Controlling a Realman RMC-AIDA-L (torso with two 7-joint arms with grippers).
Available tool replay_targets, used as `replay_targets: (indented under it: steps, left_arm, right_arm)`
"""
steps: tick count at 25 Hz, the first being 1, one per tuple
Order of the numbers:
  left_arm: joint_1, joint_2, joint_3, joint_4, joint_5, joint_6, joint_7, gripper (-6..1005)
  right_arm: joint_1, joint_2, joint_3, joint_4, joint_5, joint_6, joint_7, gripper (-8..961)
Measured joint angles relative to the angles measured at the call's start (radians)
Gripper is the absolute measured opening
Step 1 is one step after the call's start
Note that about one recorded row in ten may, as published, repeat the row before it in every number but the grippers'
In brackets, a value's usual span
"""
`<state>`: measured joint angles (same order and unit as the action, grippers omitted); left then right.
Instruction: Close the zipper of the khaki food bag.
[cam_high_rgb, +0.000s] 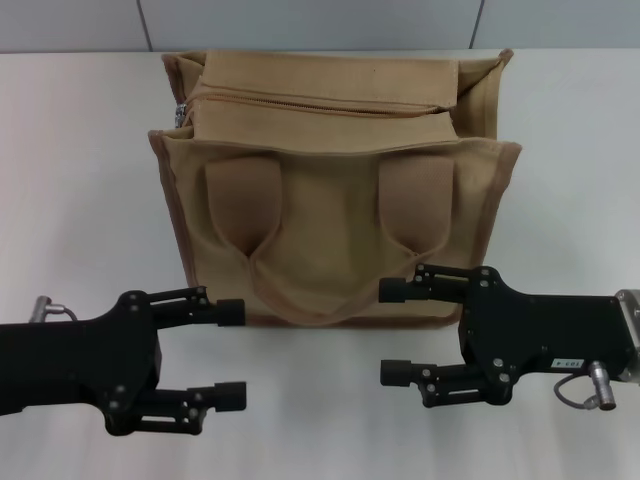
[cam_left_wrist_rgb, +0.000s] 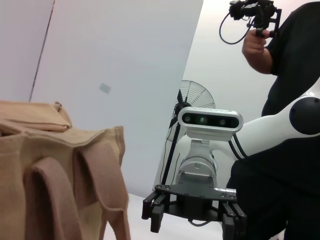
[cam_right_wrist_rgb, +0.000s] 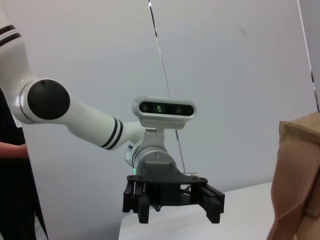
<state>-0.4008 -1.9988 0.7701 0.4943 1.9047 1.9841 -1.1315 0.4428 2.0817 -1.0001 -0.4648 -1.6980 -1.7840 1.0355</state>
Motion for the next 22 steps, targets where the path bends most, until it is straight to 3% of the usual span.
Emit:
replay_targets:
  steps: [4,7,10,14,17,22]
  left_arm:
    - [0.012,0.011,-0.042,0.004,-0.002,0.002,0.001,762]
    - [0.035,0.029,-0.122,0.008,-0.003,0.005,0.002,756]
    - [0.067,0.056,-0.273,0.008,-0.004,0.005,0.022,749]
    - [0.099,0.066,-0.431,0.01,-0.005,-0.03,0.087,741]
    - [0.104,0.066,-0.48,0.01,-0.005,-0.075,0.121,735]
    - [0.089,0.07,-0.479,0.01,0.002,-0.102,0.13,724]
  right_arm:
    - [0.003,0.0,0.0,0.0,0.0,0.001,0.003,790]
    - [0.003,0.0,0.0,0.0,0.0,0.001,0.005,790]
    - [0.004,0.0,0.0,0.0,0.0,0.001,0.006,790]
    - [0.002,0.0,0.0,0.0,0.0,0.002,0.007,790]
    - [-0.001,0.0,0.007,0.0,0.0,-0.002,0.009,790]
    - [-0.006,-0.001,0.023,0.0,0.0,-0.008,0.012,789]
